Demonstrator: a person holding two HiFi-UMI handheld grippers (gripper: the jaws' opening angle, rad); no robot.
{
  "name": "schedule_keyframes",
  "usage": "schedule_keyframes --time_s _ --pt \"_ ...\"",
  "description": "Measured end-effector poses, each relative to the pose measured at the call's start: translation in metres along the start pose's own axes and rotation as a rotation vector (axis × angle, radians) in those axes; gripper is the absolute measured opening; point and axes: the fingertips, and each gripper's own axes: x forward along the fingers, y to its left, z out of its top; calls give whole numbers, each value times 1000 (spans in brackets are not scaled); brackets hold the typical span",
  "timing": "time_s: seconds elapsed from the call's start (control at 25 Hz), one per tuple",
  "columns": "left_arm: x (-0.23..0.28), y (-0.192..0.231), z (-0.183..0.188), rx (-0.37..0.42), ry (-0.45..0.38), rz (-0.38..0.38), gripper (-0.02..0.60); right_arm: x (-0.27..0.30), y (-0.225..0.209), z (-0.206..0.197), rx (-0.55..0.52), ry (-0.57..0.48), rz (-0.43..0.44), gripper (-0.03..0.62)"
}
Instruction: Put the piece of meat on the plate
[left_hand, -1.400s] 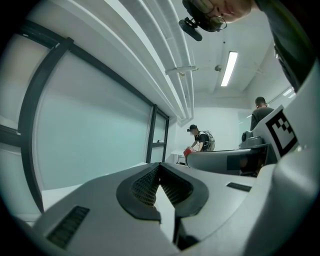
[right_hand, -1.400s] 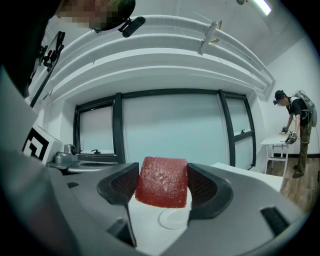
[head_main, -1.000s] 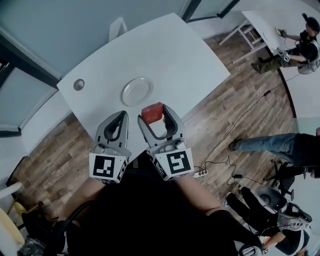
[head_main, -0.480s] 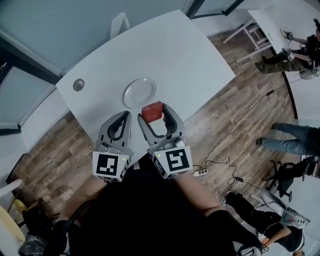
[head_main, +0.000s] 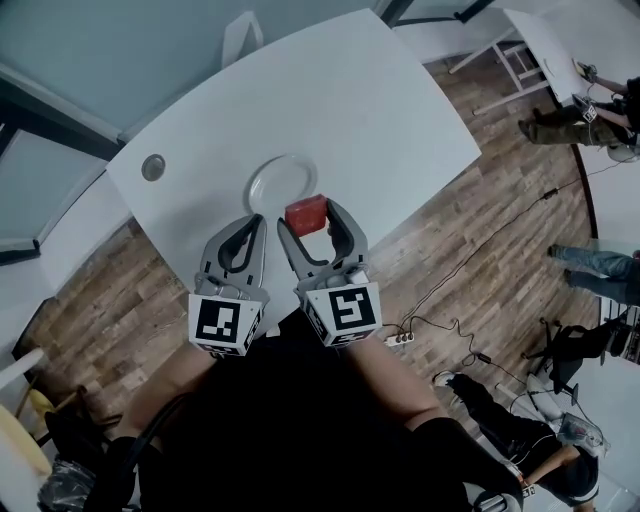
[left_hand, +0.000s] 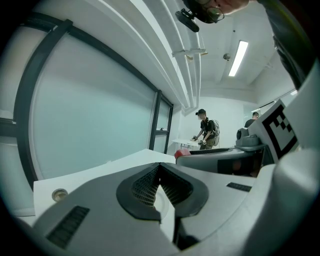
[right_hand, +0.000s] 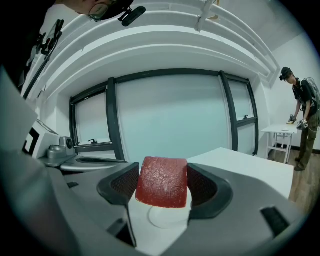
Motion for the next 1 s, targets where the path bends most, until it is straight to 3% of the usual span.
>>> schedule_keyframes --time_s 1.0 --pt "60 28 -57 -32 148 8 3 68 -30 -62 28 165 20 302"
